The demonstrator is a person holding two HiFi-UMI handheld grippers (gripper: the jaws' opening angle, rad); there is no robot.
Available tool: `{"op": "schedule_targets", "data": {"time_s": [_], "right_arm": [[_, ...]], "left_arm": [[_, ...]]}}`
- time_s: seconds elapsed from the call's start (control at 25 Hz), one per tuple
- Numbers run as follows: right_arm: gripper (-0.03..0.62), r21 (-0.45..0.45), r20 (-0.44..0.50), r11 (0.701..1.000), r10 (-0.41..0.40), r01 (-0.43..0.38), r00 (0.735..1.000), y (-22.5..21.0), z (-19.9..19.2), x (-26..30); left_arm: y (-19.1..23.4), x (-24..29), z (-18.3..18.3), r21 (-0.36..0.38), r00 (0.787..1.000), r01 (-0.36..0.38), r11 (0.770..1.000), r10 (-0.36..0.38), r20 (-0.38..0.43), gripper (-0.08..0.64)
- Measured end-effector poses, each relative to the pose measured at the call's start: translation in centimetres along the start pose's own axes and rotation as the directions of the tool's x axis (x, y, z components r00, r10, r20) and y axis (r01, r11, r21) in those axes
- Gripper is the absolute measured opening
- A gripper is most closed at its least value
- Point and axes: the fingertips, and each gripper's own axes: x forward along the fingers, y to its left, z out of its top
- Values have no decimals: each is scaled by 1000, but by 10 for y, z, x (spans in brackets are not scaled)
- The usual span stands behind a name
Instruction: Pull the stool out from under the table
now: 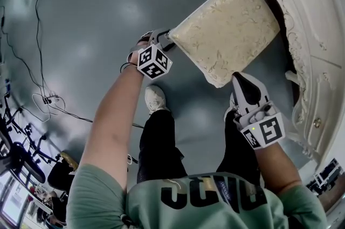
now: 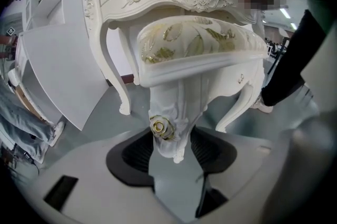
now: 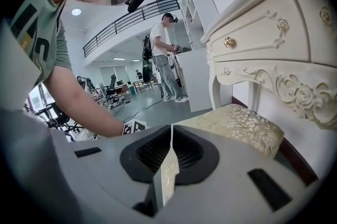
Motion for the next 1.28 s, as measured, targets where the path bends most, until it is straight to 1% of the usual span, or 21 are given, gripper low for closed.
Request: {"op": "schedule_targets", "data": {"time_s": [0.12, 0.32, 0.4, 0.56, 0.68, 0.8, 0.92, 1.04, 1.12, 1.28], "right_arm": [[-5, -18, -5, 1000, 2, -2, 1000, 11, 1, 3], [-5, -47, -17, 999, 24, -25, 1000, 64, 15, 31], [-5, -64, -23, 997, 40, -41, 999, 75, 21, 35], [-5, -83, -32, 995, 52, -55, 998, 67, 20, 26], [-5, -91, -35, 994, 57, -60, 998, 60, 22, 24], [-5, -107, -37, 991, 73, -77, 997, 62, 28, 23], [-5, -117, -39, 989, 87, -91, 995, 64, 35, 20], [-5, -105, -41, 990, 93, -97, 995, 61, 45, 11], [-5, -96, -44, 990, 103, -107, 994, 64, 56, 3], [-5, -93, -15, 988, 124, -125, 992, 70, 96, -14]], "left_arm": [[4, -12, -14, -1, 1000, -3, 1000, 3, 0, 229], [22, -54, -69, -11, 1000, -6, 1000, 5, -16, 229], [27, -65, -82, -17, 1000, -9, 1000, 9, -20, 230], [30, -69, -89, -19, 999, -12, 1000, 11, -39, 230], [31, -67, -90, -35, 998, -18, 999, 16, -54, 241], [28, -69, -89, -58, 997, -50, 997, 47, -59, 247], [29, -79, -88, -118, 995, -93, 989, 88, -52, 252], [22, -100, -84, -187, 992, -125, 974, 118, -51, 253], [11, -123, -82, -247, 989, -145, 958, 135, -58, 253], [-12, -181, -74, -370, 984, -179, 912, 163, -74, 253]]}}
